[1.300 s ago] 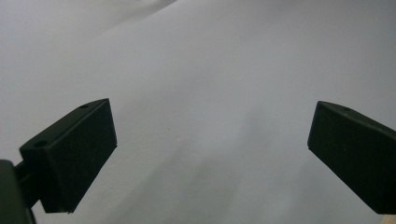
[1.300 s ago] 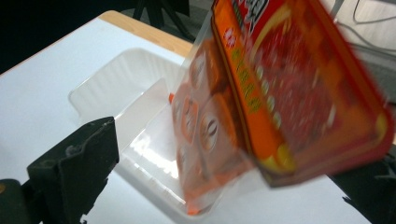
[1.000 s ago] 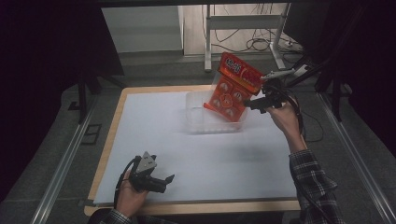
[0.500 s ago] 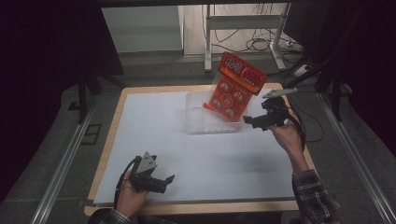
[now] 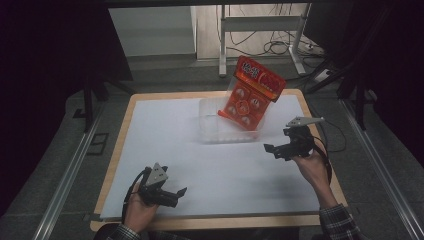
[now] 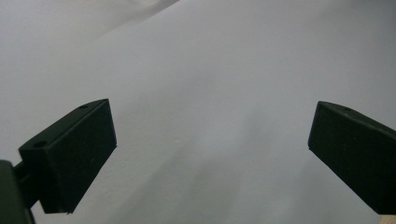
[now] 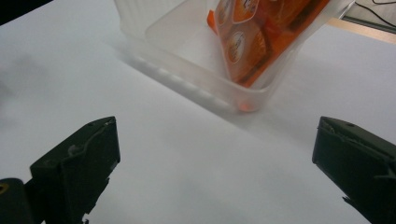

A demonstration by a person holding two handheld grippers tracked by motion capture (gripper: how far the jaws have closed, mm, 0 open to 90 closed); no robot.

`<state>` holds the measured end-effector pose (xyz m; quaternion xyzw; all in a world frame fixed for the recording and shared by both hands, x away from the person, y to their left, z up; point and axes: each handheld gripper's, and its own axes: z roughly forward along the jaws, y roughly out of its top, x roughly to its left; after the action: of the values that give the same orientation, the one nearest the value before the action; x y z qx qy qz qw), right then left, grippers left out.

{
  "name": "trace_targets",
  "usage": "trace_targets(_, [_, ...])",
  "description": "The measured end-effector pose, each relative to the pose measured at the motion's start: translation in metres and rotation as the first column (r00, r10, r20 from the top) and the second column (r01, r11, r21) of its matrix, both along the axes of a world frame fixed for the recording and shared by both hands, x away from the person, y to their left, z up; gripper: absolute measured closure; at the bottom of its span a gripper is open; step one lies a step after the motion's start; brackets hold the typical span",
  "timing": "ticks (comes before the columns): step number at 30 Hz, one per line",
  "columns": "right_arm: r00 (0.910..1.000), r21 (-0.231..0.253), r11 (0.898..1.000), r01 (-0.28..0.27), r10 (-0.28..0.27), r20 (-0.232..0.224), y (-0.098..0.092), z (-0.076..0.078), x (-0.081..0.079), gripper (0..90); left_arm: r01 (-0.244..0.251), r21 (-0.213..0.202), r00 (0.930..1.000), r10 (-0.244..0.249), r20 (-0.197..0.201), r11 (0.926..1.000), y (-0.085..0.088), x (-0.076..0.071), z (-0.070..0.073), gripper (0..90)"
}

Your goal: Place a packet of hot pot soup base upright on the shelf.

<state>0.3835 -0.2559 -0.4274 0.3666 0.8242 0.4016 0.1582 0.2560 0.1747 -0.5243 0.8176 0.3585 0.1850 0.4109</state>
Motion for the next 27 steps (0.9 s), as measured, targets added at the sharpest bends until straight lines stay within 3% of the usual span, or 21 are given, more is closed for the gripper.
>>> trace_targets(7, [0.9997, 0.009, 1.0, -0.022, 0.022, 0.014, 0.002, -0.008, -0.021, 0.7, 0.008, 0.009, 1.0, -0.008, 0.0, 0.9999, 0.0, 0.0, -0.001, 0.8])
trace_targets(15, [0.9983, -0.001, 0.999, -0.032, 0.032, 0.048, 0.003, -0.036, -0.046, 0.7, 0.007, 0.012, 1.0, -0.007, -0.002, 0.9999, 0.001, 0.001, -0.002, 0.7])
trace_targets(20, [0.9987, -0.041, 0.998, -0.045, 0.046, 0.024, -0.002, -0.054, -0.06, 0.5, 0.008, 0.015, 1.0, -0.008, -0.003, 0.9999, 0.001, 0.001, -0.002, 0.7])
trace_targets(27, [0.9992, -0.02, 0.999, -0.04, 0.039, -0.01, -0.011, -0.062, -0.063, 0.4, 0.01, 0.017, 0.9999, -0.01, -0.004, 0.9998, 0.0, 0.001, -0.003, 0.7])
